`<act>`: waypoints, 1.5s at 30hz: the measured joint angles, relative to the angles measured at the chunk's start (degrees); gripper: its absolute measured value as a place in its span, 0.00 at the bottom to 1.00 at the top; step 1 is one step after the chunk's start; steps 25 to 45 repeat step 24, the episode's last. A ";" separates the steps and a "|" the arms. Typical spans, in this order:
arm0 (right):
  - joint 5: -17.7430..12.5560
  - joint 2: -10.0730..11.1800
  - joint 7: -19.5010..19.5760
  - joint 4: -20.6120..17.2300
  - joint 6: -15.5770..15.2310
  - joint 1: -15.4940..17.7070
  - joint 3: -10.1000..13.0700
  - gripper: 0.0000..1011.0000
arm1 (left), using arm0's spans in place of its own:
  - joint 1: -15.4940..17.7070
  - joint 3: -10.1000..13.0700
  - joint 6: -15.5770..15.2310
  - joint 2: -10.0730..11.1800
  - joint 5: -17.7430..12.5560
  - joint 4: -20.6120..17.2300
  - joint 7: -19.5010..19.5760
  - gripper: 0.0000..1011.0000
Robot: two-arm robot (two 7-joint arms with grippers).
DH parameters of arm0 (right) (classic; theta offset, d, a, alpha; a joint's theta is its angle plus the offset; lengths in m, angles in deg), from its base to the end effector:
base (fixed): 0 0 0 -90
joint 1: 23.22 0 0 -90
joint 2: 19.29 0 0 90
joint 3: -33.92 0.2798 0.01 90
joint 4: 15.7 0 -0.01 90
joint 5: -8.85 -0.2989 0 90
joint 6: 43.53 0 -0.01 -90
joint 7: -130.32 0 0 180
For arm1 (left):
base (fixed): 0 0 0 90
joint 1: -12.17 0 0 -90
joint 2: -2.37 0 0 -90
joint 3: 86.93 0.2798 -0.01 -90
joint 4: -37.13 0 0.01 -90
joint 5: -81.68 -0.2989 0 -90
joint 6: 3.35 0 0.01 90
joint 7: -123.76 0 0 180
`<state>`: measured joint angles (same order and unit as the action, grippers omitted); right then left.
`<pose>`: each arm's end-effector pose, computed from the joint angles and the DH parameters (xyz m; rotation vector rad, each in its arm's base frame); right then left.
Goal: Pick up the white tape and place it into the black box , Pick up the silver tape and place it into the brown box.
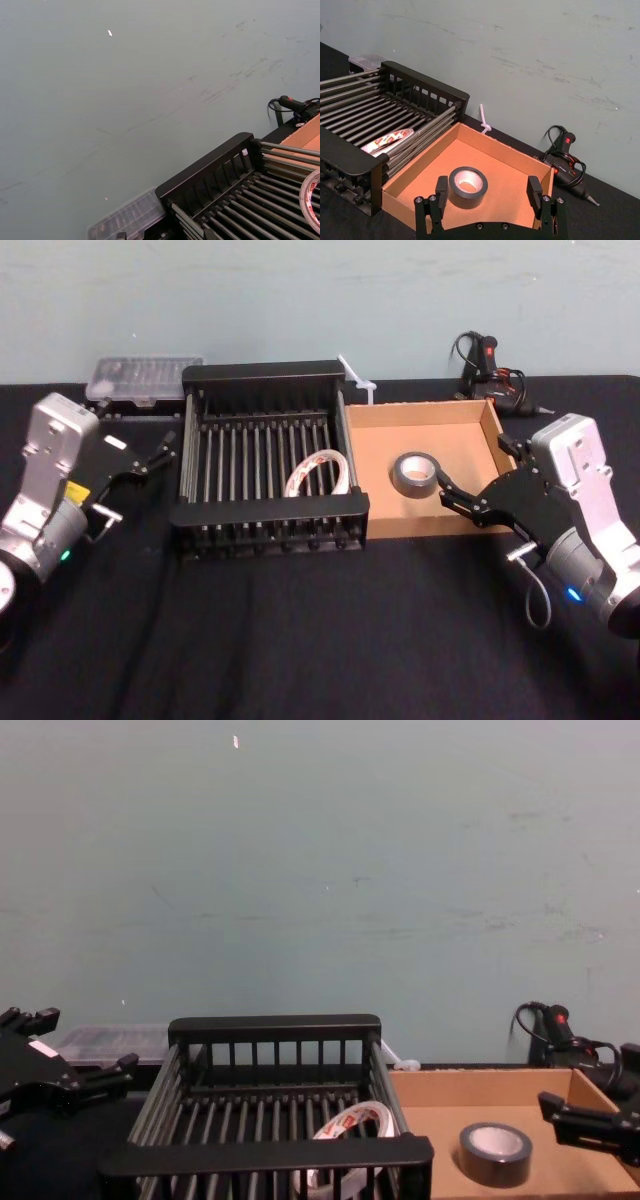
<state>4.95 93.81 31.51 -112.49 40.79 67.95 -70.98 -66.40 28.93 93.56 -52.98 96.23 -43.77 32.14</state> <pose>0.3018 -0.0245 -0.2721 -0.3061 -0.1741 -1.1348 0.3471 0.0795 -0.2922 0.3045 -0.2851 1.2480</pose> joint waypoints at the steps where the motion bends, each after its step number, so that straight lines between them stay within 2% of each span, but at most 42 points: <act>1: 0.00 0.00 0.00 0.00 0.00 0.00 0.00 0.99 | 0.00 0.00 0.00 0.00 0.00 0.00 0.00 0.99; 45: 0.00 0.00 0.00 0.00 0.00 0.00 0.00 0.99 | 0.00 0.00 0.00 0.00 0.00 0.00 0.00 0.99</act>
